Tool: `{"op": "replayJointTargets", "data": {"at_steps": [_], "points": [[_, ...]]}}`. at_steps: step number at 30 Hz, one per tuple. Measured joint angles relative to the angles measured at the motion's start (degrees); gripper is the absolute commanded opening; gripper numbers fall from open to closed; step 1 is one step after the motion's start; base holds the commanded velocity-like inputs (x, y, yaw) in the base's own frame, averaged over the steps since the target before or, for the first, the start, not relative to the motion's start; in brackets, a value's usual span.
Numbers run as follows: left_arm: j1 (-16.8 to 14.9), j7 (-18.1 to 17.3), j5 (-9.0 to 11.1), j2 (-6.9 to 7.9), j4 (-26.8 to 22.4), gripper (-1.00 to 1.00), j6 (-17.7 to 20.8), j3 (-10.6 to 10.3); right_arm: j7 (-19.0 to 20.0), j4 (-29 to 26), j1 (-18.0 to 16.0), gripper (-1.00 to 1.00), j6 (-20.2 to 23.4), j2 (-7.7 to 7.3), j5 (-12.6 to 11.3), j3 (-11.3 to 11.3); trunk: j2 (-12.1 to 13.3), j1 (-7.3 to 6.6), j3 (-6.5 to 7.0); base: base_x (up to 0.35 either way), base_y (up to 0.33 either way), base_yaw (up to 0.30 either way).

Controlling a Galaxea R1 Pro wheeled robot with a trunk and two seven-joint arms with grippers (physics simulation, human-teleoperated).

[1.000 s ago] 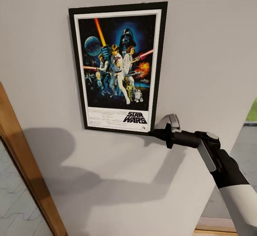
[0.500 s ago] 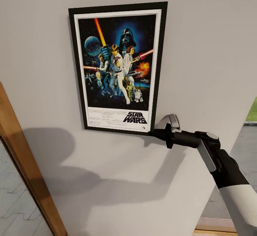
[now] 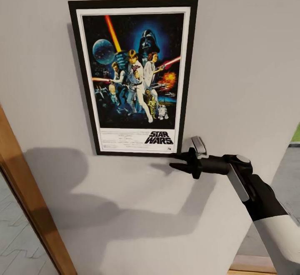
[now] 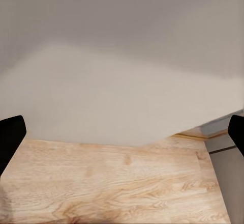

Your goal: Pick up the poster from the kitchen countertop and hang it on one of the wall nails in the kitchen.

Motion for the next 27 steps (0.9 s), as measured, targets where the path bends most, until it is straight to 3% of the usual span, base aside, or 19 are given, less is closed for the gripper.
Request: {"op": "replayJointTargets", "data": {"at_steps": [16, 21, 27], "points": [[0.0, 0.0, 0.0, 0.0, 0.0, 1.0, 0.0, 0.0, 1.1, 0.5, 0.0, 1.0, 0.7, -0.03, 0.7, -3.4, 0.0, 0.0, 0.0, 0.017, 0.0, 0.0], [0.0, 0.0, 0.0, 0.02, 0.0, 1.0, 0.0, 0.0, -3.9, 0.5, 0.0, 1.0, 0.6, 0.0, 0.8, -3.5, 0.0, 0.03, 0.0, -0.185, 0.0, 0.0], [0.0, 0.0, 0.0, 0.04, 0.0, 1.0, 0.0, 0.0, -4.1, 0.5, 0.0, 1.0, 0.5, -0.02, 0.9, -3.5, 0.0, 0.04, 0.0, -0.309, 0.0, 0.0]]}}
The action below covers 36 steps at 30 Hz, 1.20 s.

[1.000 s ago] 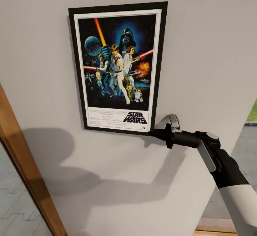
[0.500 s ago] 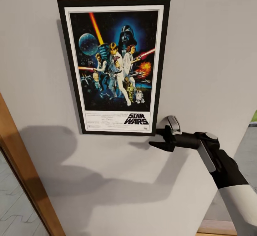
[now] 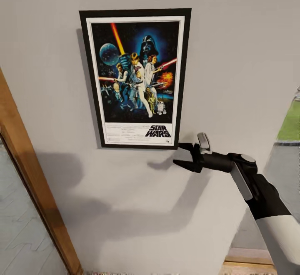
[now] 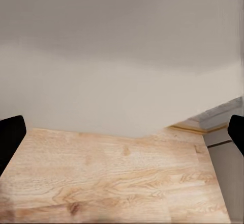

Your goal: Pick up the poster from the kitchen countertop and hang it on one of the wall nails in the kitchen.

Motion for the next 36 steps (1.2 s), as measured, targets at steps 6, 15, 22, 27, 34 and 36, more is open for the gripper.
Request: {"op": "replayJointTargets", "data": {"at_steps": [6, 15, 22, 27, 34, 36], "points": [[0.0, 0.0, 0.0, 0.0, 0.0, 1.0, 0.0, 0.0, 0.0, 0.1, 0.0, 1.0, 0.0, 0.03, 0.0, 0.1, 0.0, -0.02, 0.0, -0.277, 0.0, 0.0], [0.0, 0.0, -0.1, -0.05, 0.0, 1.0, 0.0, 0.0, 0.0, 0.1, 0.0, 1.0, -0.1, 0.04, 0.0, 0.1, 0.0, 0.0, 0.0, -0.258, 0.0, 0.0], [0.0, 0.0, -0.1, -0.06, -0.1, 1.0, 0.1, 0.0, 0.3, 0.3, 3.2, 1.0, -0.3, 0.01, 0.0, 0.1, 0.0, -0.04, -0.01, -0.048, 0.0, 0.0], [0.0, 0.2, 0.0, -0.06, -0.1, 1.0, 0.1, -0.1, 0.9, 8.4, 14.9, 1.0, -9.4, -0.1, 0.0, 0.0, 0.0, -0.04, -0.01, 0.0, 0.0, 0.0], [0.0, 0.5, -0.1, -0.27, -0.1, 1.0, 0.1, -0.3, 1.7, 17.3, 17.9, 1.0, -14.5, -0.11, 0.1, -0.1, 0.0, -0.04, -0.01, 0.0, 0.0, 0.0], [0.0, 0.5, -0.1, -0.34, -0.1, 1.0, 0.1, -0.3, 1.8, 19.2, 18.1, 1.0, -14.9, -0.1, 0.1, -0.1, 0.0, -0.04, -0.01, 0.0, 0.0, 0.0]]}}
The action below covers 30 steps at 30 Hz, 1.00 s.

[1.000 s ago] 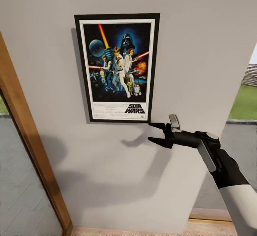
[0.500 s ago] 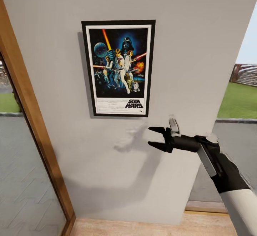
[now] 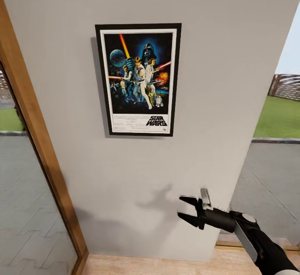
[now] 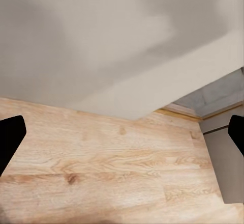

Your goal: Pick up the poster from the kitchen countertop and hang it on one of the wall nails in the kitchen.

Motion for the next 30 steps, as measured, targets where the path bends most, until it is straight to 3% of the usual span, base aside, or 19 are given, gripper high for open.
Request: {"op": "replayJointTargets", "data": {"at_steps": [9, 17, 21, 23, 24, 27, 28, 30], "points": [[0.0, 1.3, 0.0, -1.75, 0.0, 1.0, 0.0, -0.1, 0.0, 13.4, 0.5, 1.0, -0.9, 0.0, 0.2, -0.1, 0.0, 0.0, 0.0, 0.0, 0.0, 0.0], [0.4, 8.5, -0.1, -2.52, 0.1, 1.0, 0.0, -0.1, -0.3, 30.4, 0.8, 1.0, -1.6, -0.19, 0.2, -0.3, 0.0, 0.0, 0.0, 0.0, 0.0, 0.0], [1.6, 11.5, 0.0, -2.59, 0.2, 1.0, 0.0, -0.1, -0.5, 39.7, 0.9, 1.0, -4.5, -0.29, 0.2, -0.2, 0.0, 0.0, -0.01, 0.0, 0.0, 0.0], [2.7, 13.3, 0.0, -2.6, 0.2, 1.0, 0.0, 0.0, -1.1, 47.8, 1.0, 1.0, -6.8, -0.33, 0.2, 0.1, 0.0, 0.0, -0.01, 0.0, 0.0, 0.0], [3.9, 16.6, -0.1, -2.6, 0.2, 1.0, 0.0, -0.2, -3.7, 53.0, 1.5, 1.0, -8.3, -0.36, 0.2, 0.4, 0.0, -0.01, -0.02, 0.0, 0.0, 0.0], [4.6, 23.0, -0.2, -2.65, 0.2, 1.0, 0.0, -0.2, -9.6, 55.6, 3.8, 1.0, -9.1, -0.32, 0.1, 0.1, 0.0, 0.0, -0.01, 0.0, 0.0, 0.0], [4.9, 31.9, -0.4, -3.48, 0.2, 1.0, -0.2, -0.3, -19.7, 56.6, 6.1, 1.0, -9.4, -0.07, 0.1, 0.1, 0.0, 0.0, -0.01, 0.0, 0.0, 0.0], [5.0, 34.9, -0.6, -3.99, 0.1, 1.0, -0.2, -0.4, -24.0, 56.8, 7.1, 1.0, -9.5, 0.03, 0.1, 0.0, 0.0, 0.0, 0.0, 0.0, 0.0, 0.0]]}}
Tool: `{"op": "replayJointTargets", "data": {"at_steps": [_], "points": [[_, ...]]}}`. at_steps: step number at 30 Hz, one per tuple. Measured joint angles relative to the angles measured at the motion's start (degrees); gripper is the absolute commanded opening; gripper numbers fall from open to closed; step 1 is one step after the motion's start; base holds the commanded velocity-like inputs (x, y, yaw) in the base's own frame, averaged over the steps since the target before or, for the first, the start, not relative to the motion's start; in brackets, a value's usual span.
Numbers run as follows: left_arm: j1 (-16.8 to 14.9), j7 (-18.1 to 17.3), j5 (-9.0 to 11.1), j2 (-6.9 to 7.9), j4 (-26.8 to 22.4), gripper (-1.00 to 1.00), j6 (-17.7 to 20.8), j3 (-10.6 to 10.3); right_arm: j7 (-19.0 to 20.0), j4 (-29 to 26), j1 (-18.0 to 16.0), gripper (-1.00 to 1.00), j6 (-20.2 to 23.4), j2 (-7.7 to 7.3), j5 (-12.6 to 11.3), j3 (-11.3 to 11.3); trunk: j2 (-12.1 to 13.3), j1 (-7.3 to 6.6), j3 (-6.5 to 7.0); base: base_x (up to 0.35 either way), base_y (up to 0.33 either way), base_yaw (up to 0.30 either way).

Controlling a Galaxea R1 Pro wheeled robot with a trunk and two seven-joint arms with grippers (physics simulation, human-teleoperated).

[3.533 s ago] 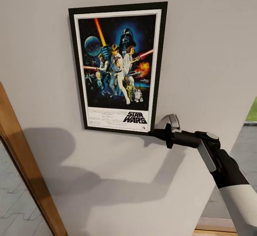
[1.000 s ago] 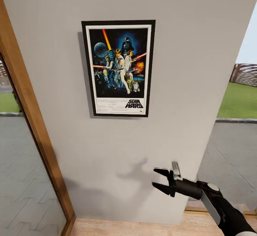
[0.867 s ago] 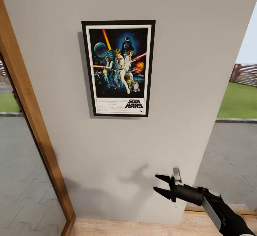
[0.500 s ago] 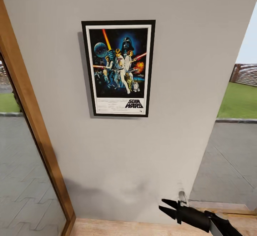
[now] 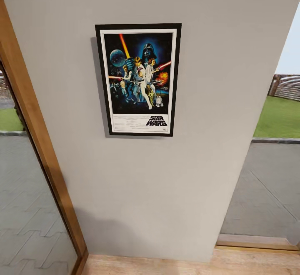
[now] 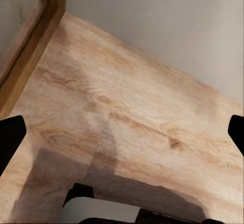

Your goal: Pick up the poster from the kitchen countertop and hang it on one of the wall nails in the kitchen.

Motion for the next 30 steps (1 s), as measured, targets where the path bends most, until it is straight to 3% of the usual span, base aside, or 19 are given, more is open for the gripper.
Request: {"op": "replayJointTargets", "data": {"at_steps": [1, 2, 5, 6, 10, 12, 16, 30], "points": [[0.1, 3.0, -0.8, -1.35, 0.0, 1.0, -0.1, -0.3, -7.8, 0.2, 1.1, 1.0, 0.0, 0.25, 0.0, 0.2, 0.0, 0.0, 0.0, 0.0, 0.0, 0.0], [0.1, 4.8, -6.5, -3.03, 0.0, 1.0, -0.1, -0.5, -17.0, 0.3, 2.4, 1.0, 0.0, 0.81, 0.1, 0.1, 0.0, 0.0, 0.0, 0.0, 0.0, 0.0], [0.2, 5.2, -9.0, -3.52, 0.0, 1.0, -0.1, -0.2, -20.2, 0.3, 3.7, 1.0, 0.0, 0.96, 0.1, 0.0, 0.0, 0.0, 0.01, 0.0, 0.0, 0.0], [0.2, 5.3, -9.6, -3.59, 0.0, 1.0, 0.0, -0.1, -23.5, 0.3, 4.8, 1.0, -0.1, 1.01, 0.1, 0.1, 0.0, 0.0, 0.01, 0.0, 0.0, 0.0], [0.2, 5.4, -9.8, -3.63, 0.0, 1.0, 0.0, -0.1, -30.2, 0.4, 5.4, 1.0, 0.0, 1.25, 0.1, 0.0, 0.0, 0.0, 0.12, 0.0, 0.0, 0.0], [0.2, 5.4, -9.9, -3.64, 0.0, 1.0, 0.0, -0.1, -35.1, 0.4, 5.8, 1.0, 0.0, 2.05, 0.1, 0.0, 0.0, 0.0, 0.26, 0.0, 0.0, 0.0], [0.2, 5.4, -9.9, -3.64, 0.0, 1.0, 0.0, -0.1, -37.0, 0.4, 6.3, 1.0, -0.2, 2.41, 0.1, -0.1, 0.0, 0.0, 0.61, 0.0, 0.0, 0.0], [0.2, 5.4, -9.9, -3.64, 0.0, 1.0, -0.1, -0.1, -37.3, 0.3, 6.4, 1.0, -0.2, 2.41, -0.1, -0.2, 0.0, 0.0, 0.95, 0.0, 0.0, 0.0]]}}
